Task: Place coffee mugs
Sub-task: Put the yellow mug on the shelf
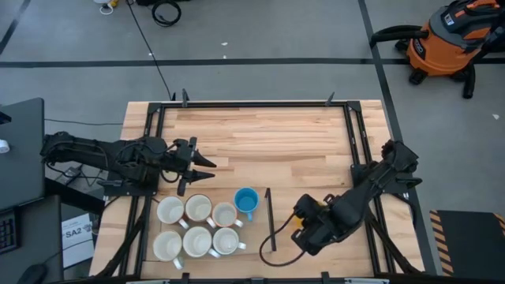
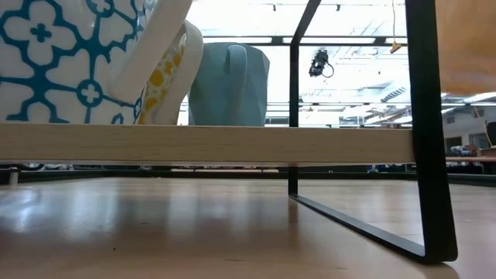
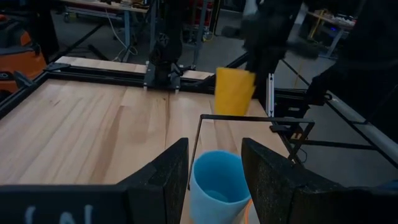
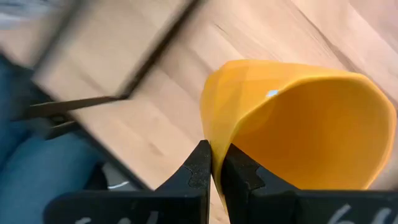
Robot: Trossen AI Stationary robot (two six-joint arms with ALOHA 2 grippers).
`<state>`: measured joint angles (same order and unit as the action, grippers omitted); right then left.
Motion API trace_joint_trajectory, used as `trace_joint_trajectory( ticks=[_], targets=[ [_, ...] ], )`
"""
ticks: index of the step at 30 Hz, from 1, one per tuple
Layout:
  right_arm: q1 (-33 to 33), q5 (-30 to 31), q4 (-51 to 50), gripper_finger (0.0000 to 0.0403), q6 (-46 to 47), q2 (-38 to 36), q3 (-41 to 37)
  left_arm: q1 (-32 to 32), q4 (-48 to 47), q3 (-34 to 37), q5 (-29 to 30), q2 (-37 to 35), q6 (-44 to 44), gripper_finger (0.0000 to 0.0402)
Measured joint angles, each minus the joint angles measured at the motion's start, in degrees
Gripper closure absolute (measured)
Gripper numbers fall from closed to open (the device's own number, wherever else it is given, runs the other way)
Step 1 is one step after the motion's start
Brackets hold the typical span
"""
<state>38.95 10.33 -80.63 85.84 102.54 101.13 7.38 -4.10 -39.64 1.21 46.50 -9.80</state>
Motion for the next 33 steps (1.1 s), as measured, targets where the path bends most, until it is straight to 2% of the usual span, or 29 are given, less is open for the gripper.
trace_joint_trajectory(
  ticks=[6, 11, 23, 33],
  targets=[
    [-1.5, -4.8, 0.1, 0.0376, 5.6, 0.0, -8.3, 0.0, 0.0, 0.0, 0.0, 0.0, 0.0, 0.0246],
    [-2.9, -7.9, 0.5, 0.0374, 6.0, 0.0, -12.6, 0.0, 0.0, 0.0, 0.0, 0.0, 0.0, 0.0246],
    [-5.1, -8.8, 2.7, 0.037, 5.6, 0.0, -18.6, 0.0, 0.0, 0.0, 0.0, 0.0, 0.0, 0.0246],
    [-5.3, -8.9, 5.6, 0.0369, 5.6, 0.1, -20.1, 0.0, 0.0, 0.0, 0.0, 0.0, 0.0, 0.0246]
  ],
)
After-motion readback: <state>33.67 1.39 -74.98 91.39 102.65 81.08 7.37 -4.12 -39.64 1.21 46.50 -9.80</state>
